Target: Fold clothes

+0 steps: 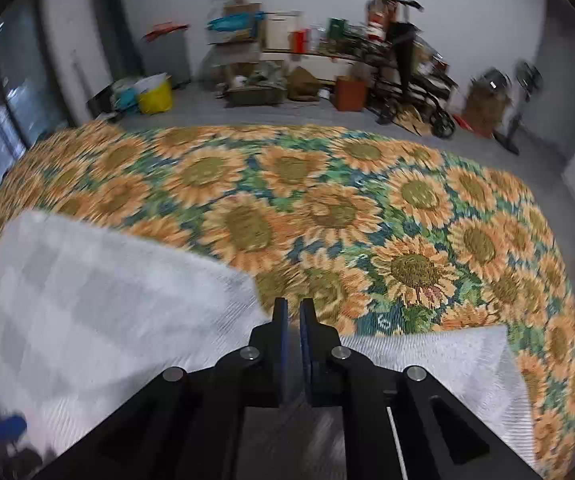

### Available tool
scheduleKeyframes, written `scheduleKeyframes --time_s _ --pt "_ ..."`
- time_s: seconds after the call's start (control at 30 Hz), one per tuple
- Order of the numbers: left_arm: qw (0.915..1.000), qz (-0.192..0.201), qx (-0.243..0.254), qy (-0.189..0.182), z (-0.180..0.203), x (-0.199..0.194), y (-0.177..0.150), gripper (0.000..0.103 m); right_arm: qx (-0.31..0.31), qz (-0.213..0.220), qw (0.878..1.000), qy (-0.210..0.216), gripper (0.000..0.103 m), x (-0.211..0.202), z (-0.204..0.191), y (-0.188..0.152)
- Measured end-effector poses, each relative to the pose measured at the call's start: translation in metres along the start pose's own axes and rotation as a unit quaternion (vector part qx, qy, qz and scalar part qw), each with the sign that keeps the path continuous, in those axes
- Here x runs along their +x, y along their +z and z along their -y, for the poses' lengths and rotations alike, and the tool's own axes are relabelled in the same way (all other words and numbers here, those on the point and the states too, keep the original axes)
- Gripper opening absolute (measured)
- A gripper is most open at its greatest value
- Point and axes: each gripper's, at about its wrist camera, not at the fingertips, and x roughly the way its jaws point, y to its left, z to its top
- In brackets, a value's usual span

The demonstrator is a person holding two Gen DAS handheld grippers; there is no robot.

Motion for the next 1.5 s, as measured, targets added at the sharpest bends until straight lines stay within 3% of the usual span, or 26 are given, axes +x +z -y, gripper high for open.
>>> scheduleKeyframes --time_s 0.07,0.13,0.17,0.2,0.3,0.53,0.6,0.67,0.7,0.8,0.9,1.0,1.07,1.17,1.27,1.37,1.43,1.5 --pt "1.0 0.001 0.007 0.0 0.002 0.003 0.001 0.072 -0.011 0.0 1.0 0.024 0.013 -0.007 -0.01 -0.006" --pt "0.9999 0.002 0.013 0.003 0.004 0.004 0.0 0.073 -0.015 -0.006 0.999 0.04 0.03 -0.003 -0.025 -0.008" --pt "0.9999 0.002 0.016 0.003 0.005 0.004 0.0 0.073 -0.016 -0.011 0.999 0.04 0.031 0.002 -0.033 -0.008" --pt "0.9998 0.002 0.019 0.004 0.005 0.005 0.0 0.073 -0.024 -0.016 0.999 0.024 0.03 0.008 -0.038 -0.009" --pt "0.9998 0.003 0.021 -0.004 0.003 0.006 0.001 0.073 -0.046 -0.032 0.998 -0.04 0.008 0.031 -0.052 -0.004" --pt "0.9997 0.001 0.002 -0.024 -0.004 0.005 0.003 0.073 -0.061 0.0 0.994 -0.094 0.006 0.042 -0.066 0.015" --pt "0.9998 0.002 0.006 -0.021 -0.002 0.005 0.002 0.073 -0.055 0.016 0.997 -0.055 0.009 0.042 -0.071 0.018" --pt "0.9997 0.003 0.012 -0.019 -0.001 0.005 0.001 0.073 -0.034 0.023 0.999 0.015 0.026 0.035 -0.071 0.019" --pt "0.9997 0.004 0.013 -0.022 -0.002 0.004 0.0 0.073 -0.014 0.039 0.999 0.02 0.036 0.023 -0.064 0.019" --pt "0.9994 0.005 0.006 -0.035 -0.006 0.003 0.0 0.073 0.044 0.083 0.995 0.032 0.036 -0.015 -0.042 0.02" --pt "0.9993 0.004 -0.001 -0.038 -0.007 0.004 0.001 0.073 0.082 0.078 0.994 0.001 0.031 -0.039 -0.018 0.015" --pt "0.9995 0.005 0.001 -0.031 -0.005 0.004 0.001 0.073 0.048 0.04 0.998 -0.007 0.017 -0.038 -0.02 -0.001" --pt "0.9995 0.007 0.005 -0.031 -0.005 0.004 -0.001 0.073 0.035 0.004 0.999 0.007 0.01 -0.021 -0.03 -0.012" --pt "0.9993 0.006 0.008 -0.035 -0.006 0.001 -0.003 0.073 0.035 -0.02 0.999 -0.006 0.001 0.012 -0.042 -0.017" --pt "0.9987 0.009 -0.005 -0.051 -0.014 -0.007 -0.006 0.073 0.043 -0.027 0.999 -0.015 0.003 0.036 -0.044 -0.011" --pt "0.9984 0.018 -0.016 -0.051 -0.022 -0.015 -0.008 0.073 0.071 -0.011 0.997 0.023 0.004 0.014 -0.035 -0.012" --pt "0.9982 0.025 -0.022 -0.05 -0.028 -0.021 -0.009 0.073 0.104 0.014 0.992 0.072 0.018 -0.014 -0.022 -0.02" --pt "0.9976 0.03 -0.024 -0.058 -0.031 -0.026 -0.01 0.073 0.122 0.036 0.987 0.096 0.025 -0.041 -0.012 -0.033"
